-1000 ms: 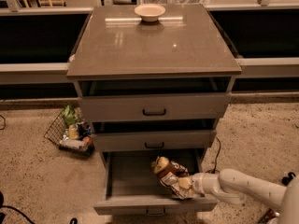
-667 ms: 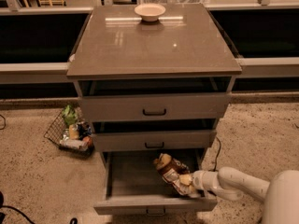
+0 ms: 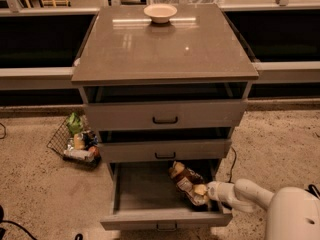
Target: Place brown chip bag into bottom drawer
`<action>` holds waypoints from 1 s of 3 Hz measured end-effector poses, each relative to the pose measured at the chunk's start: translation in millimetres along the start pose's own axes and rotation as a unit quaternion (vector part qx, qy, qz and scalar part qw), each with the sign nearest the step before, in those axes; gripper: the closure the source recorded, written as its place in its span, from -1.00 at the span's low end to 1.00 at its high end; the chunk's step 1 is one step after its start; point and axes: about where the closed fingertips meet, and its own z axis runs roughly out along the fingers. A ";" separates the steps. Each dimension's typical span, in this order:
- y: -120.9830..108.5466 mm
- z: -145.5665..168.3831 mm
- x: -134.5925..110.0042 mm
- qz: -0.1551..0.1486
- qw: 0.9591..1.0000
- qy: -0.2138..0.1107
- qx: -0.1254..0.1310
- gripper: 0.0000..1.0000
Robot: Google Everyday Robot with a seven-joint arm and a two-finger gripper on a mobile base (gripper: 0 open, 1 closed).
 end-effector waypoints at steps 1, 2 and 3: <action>-11.6 1.2 -0.2 0.007 1.000 -0.007 -0.004 -0.75; -11.8 -15.6 -6.6 0.010 0.999 -0.029 -0.014 -1.00; -0.4 -58.9 -18.7 0.001 0.998 -0.060 -0.019 -1.00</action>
Offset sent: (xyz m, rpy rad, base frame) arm -0.0041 -0.0485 0.0343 0.0986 -0.0887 -0.0759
